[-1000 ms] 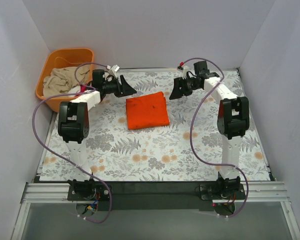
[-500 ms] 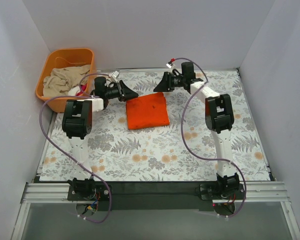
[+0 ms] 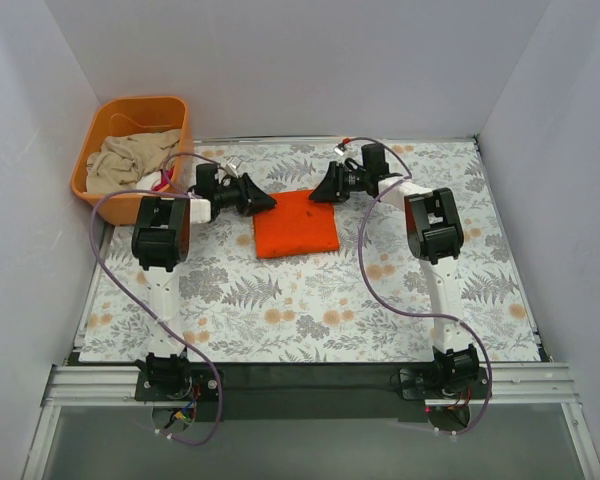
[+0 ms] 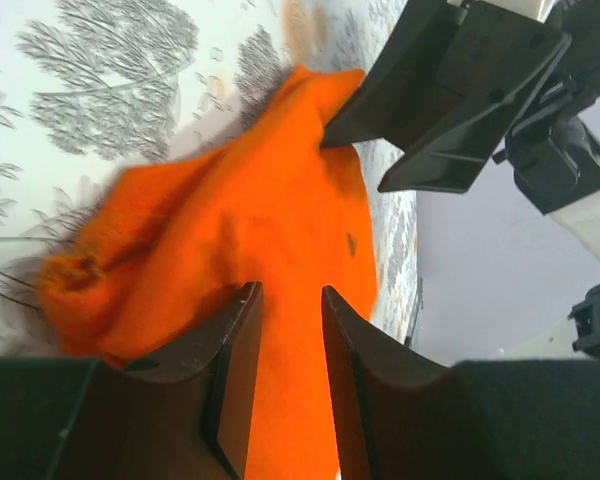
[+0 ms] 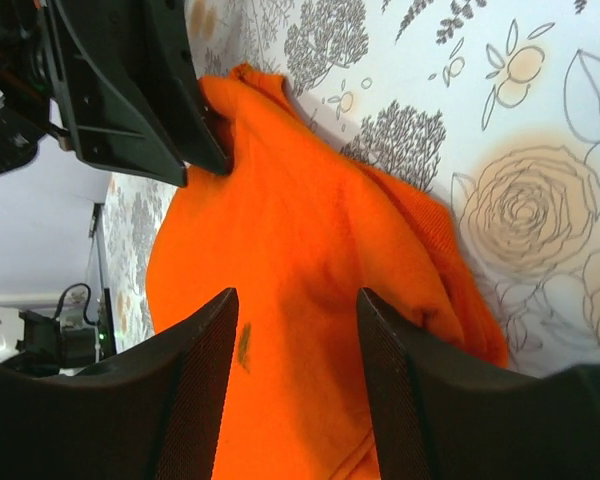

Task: Fold and stack the t-shirts
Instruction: Fold the tshirt

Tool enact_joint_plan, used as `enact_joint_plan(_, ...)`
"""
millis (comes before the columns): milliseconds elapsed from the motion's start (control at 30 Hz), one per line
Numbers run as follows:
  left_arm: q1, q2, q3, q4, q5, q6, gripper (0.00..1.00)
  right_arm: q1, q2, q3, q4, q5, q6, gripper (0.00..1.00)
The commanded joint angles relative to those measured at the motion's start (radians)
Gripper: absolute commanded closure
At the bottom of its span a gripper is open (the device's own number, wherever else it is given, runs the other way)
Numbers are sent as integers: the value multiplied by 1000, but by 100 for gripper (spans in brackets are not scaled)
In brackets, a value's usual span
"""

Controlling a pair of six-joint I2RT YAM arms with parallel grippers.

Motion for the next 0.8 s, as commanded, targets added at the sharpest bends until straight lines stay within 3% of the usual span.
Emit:
enact_joint_plan(0,5,-146,31,-110,94,146,70,-23,-143,-25,-60,-5,-100,50)
enact_joint_plan(200,4,-425,-183,-249,168,286,69,15,-388,-267,-102,-61,-158,49)
enact_joint_plan(333,2,-498,-338,-292,175,302,71,55,-471,-436,-131,-88,-181,50)
enact_joint_plan(567,-10,-473,-458,-291,146,272,73,73,-459,-617,-145,-95,-227,53)
enact_joint_plan(767,-10,-377,-430,-308,77,271,73,60,-402,-587,-189,-21,-286,54)
